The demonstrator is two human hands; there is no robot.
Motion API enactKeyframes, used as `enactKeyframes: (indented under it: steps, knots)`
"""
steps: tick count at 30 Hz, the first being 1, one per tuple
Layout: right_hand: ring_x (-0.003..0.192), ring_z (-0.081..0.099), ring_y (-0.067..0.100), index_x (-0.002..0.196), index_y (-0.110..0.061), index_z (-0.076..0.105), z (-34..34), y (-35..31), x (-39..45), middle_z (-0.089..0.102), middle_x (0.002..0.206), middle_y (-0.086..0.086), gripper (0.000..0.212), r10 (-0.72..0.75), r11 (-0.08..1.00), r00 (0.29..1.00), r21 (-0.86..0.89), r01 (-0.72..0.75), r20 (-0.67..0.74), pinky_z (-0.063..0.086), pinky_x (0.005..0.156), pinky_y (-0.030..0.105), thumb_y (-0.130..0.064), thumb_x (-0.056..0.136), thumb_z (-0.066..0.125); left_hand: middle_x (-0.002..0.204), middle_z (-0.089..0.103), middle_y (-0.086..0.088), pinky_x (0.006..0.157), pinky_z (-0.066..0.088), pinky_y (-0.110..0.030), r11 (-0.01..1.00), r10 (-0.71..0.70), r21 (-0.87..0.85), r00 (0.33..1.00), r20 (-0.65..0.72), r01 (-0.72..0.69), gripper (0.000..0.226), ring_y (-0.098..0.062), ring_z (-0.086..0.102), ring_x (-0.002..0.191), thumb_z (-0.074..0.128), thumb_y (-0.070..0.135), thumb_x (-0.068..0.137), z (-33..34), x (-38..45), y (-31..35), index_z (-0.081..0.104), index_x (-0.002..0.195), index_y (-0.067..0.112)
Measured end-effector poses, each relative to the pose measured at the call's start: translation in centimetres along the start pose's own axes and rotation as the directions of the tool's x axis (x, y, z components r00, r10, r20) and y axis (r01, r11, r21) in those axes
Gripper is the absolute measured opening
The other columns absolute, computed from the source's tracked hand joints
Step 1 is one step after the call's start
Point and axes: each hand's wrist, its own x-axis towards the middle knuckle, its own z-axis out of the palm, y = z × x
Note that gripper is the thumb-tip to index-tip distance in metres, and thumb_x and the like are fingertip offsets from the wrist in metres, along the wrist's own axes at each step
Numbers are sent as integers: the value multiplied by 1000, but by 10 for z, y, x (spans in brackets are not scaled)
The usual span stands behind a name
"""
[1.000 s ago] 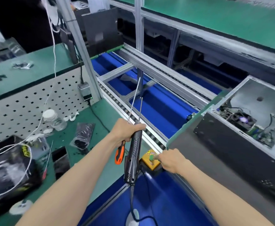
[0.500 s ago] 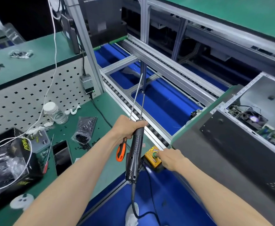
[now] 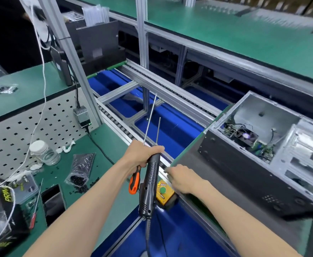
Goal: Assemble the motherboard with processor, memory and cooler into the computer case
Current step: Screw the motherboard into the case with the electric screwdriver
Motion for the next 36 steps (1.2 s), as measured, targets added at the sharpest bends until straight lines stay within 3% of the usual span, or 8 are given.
enactKeyframes:
  steps: [3, 9, 14, 16, 21, 24, 29, 36]
  knots:
    - [107, 61, 35, 127, -16, 62, -34, 2, -14, 68, 117, 13, 31, -9, 990, 990, 140, 29, -141, 50, 86, 43, -23, 105, 42, 48, 48, -3, 37, 29, -19, 998, 63, -15, 998, 19, -63, 51, -14, 35, 34, 87, 50, 63, 12, -4, 27, 48, 54, 18]
    - [71, 61, 29, 85, 6, 66, -95, 4, -53, 69, 80, 21, 25, 163, 831, 912, 551, 78, -375, 49, 74, 42, -5, 98, 47, 51, 53, -10, 47, 38, -29, 984, 179, 4, 982, 56, -179, 51, -20, 44, 43, 88, 51, 57, 47, -13, 81, 56, 53, 12]
    - [51, 60, 29, 82, -6, 59, -121, 18, -96, 62, 64, 16, 31, 278, 359, 939, 929, 93, -202, 39, 46, 28, -31, 90, 43, 40, 38, 1, 39, 26, -18, 968, 252, -5, 964, 87, -252, 58, -16, 28, 34, 89, 50, 63, 83, -20, 119, 43, 48, 18]
    - [50, 57, 23, 89, -12, 63, -123, 25, -111, 61, 65, 10, 39, 271, 305, 947, 949, 83, -170, 42, 45, 24, -50, 84, 51, 41, 44, 1, 36, 25, -17, 962, 273, -47, 958, 89, -270, 53, -13, 31, 32, 91, 44, 63, 99, -24, 131, 47, 50, 18]
    - [78, 72, 16, 96, -20, 70, -123, 33, -134, 76, 87, -1, 19, 306, 475, 901, 869, 137, -309, 57, 73, 29, -29, 81, 77, 48, 56, -2, 40, 35, -20, 955, 298, -31, 950, 91, -296, 49, -14, 48, 39, 91, 49, 61, 140, -38, 151, 59, 58, 12]
    - [63, 61, 1, 96, -12, 66, -121, 39, -152, 69, 70, -12, 16, 411, 493, 831, 859, 143, -374, 47, 61, 15, -13, 80, 70, 38, 42, 4, 37, 28, -18, 952, 304, -87, 931, 201, -292, 52, -12, 36, 31, 85, 53, 69, 159, -48, 160, 49, 55, 18]
    - [80, 64, 19, 104, -9, 63, -116, 52, -185, 73, 92, 5, 25, 563, 532, 714, 844, 72, -416, 51, 79, 36, -11, 79, 67, 48, 53, 0, 40, 30, -21, 961, 276, -127, 899, 341, -247, 57, -13, 41, 40, 54, 65, 85, 186, -59, 170, 62, 75, 9]
    - [57, 41, 8, 75, -19, 43, -110, 74, -230, 46, 65, -11, 27, 697, 507, 574, 861, 30, -430, 34, 58, 27, -13, 81, 68, 53, 60, -3, 37, 29, -20, 964, 263, -145, 865, 427, -222, 47, -11, 38, 36, 35, 52, 101, 230, -79, 166, 55, 85, 13]
